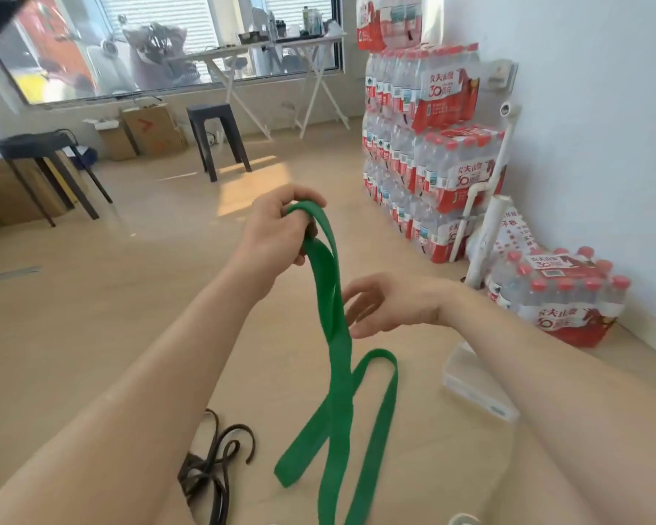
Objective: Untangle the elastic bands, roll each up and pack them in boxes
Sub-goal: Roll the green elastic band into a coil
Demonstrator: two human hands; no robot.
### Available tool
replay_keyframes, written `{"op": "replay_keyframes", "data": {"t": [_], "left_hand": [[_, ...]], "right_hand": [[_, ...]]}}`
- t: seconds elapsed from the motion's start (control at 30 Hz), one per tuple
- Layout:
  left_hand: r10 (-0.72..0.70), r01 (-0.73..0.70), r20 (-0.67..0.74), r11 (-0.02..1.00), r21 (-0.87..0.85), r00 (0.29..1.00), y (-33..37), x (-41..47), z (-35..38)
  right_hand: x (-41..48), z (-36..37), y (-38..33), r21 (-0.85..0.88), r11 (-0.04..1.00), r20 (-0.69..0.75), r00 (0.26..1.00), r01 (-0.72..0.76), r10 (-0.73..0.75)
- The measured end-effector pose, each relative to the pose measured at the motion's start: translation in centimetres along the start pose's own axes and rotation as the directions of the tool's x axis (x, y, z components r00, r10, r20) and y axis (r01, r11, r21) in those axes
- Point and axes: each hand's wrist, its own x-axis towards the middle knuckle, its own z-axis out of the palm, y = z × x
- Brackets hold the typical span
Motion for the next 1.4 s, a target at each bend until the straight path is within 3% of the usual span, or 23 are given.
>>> {"op": "replay_keyframes", "data": {"t": [0.1, 0.23, 0.33, 0.47, 0.53, 0.63, 0.73, 0.8, 0.87, 0.93, 0.97, 1.0, 1.1, 1.17, 1.27, 1.4], "left_hand": [[-0.055, 0.045, -0.058, 0.986, -0.158, 0.997, -0.7, 0.6, -0.9], [-0.091, 0.052, -0.108, 0.945, -0.324, 0.99, -1.2, 1.0, -1.6], [-0.114, 0.053, -0.14, 0.926, -0.375, 0.984, -1.3, 1.3, -1.6], [-0.183, 0.097, -0.179, 0.908, -0.407, 0.967, -1.4, 1.6, -1.7], [-0.226, 0.147, -0.203, 0.927, -0.344, 0.953, -1.7, 1.8, -2.1], [-0.28, 0.27, -0.204, 0.96, -0.074, 0.938, -3.0, 2.4, -3.3], [-0.319, 0.307, 0.014, 0.922, 0.235, 0.948, -5.5, 2.6, -4.9], [-0.415, 0.234, 0.304, 0.841, 0.487, 0.858, -7.4, 2.3, -5.4], [-0.559, 0.163, 0.511, 0.762, 0.627, 0.653, -8.8, 1.9, -5.3], [-0.628, 0.157, 0.595, 0.742, 0.652, 0.501, -9.6, 1.8, -4.9], [-0.627, 0.162, 0.602, 0.747, 0.645, 0.494, -9.7, 1.7, -4.7], [-0.603, 0.17, 0.591, 0.763, 0.624, 0.535, -9.9, 1.8, -4.6], [-0.461, 0.248, 0.479, 0.861, 0.443, 0.747, -10.7, 2.2, -4.7], [-0.426, 0.303, 0.483, 0.9, 0.314, 0.765, -11.3, 2.4, -4.8], [-0.494, 0.305, 0.6, 0.867, 0.395, 0.629, -12.5, 2.2, -4.2], [-0.526, 0.472, 0.798, 0.806, 0.358, 0.293, -14.5, 1.4, -2.7]], "right_hand": [[1.9, 1.5, 2.4, -0.109, 0.99, 0.151, 0.983, -0.092, 0.108], [3.5, 3.1, 2.7, -0.114, 0.99, 0.104, 0.99, -0.086, 0.098], [4.3, 4.4, 2.7, -0.119, 0.99, 0.128, 0.987, -0.08, 0.095], [5.0, 6.5, 3.5, -0.035, 0.995, 0.057, 0.994, -0.089, 0.091], [4.6, 6.5, 3.4, 0.07, 0.992, 0.039, 0.994, -0.106, 0.104], [3.0, 5.1, 2.5, 0.283, 0.956, 0.099, 0.994, -0.078, 0.052], [0.8, 2.7, 0.9, 0.417, 0.908, 0.074, 0.994, 0.038, -0.076], [-0.7, 1.1, 0.0, 0.409, 0.904, 0.004, 0.99, 0.128, -0.142], [-1.9, -0.2, -0.4, 0.341, 0.924, -0.058, 0.985, 0.173, -0.163], [-2.9, -1.3, -0.5, 0.297, 0.935, -0.132, 0.979, 0.191, -0.158], [-3.2, -1.7, -0.4, 0.302, 0.931, -0.176, 0.972, 0.205, -0.157], [-3.5, -2.1, -0.3, 0.328, 0.917, -0.22, 0.963, 0.226, -0.158], [-4.2, -3.1, -0.1, 0.458, 0.835, -0.305, 0.936, 0.305, -0.175], [-4.4, -3.6, 0.1, 0.519, 0.766, -0.357, 0.91, 0.38, -0.21], [-4.5, -4.0, 0.2, 0.615, 0.646, -0.406, 0.884, 0.452, -0.231], [-4.3, -4.2, 0.1, 0.708, 0.515, -0.423, 0.874, 0.483, -0.238]]}}
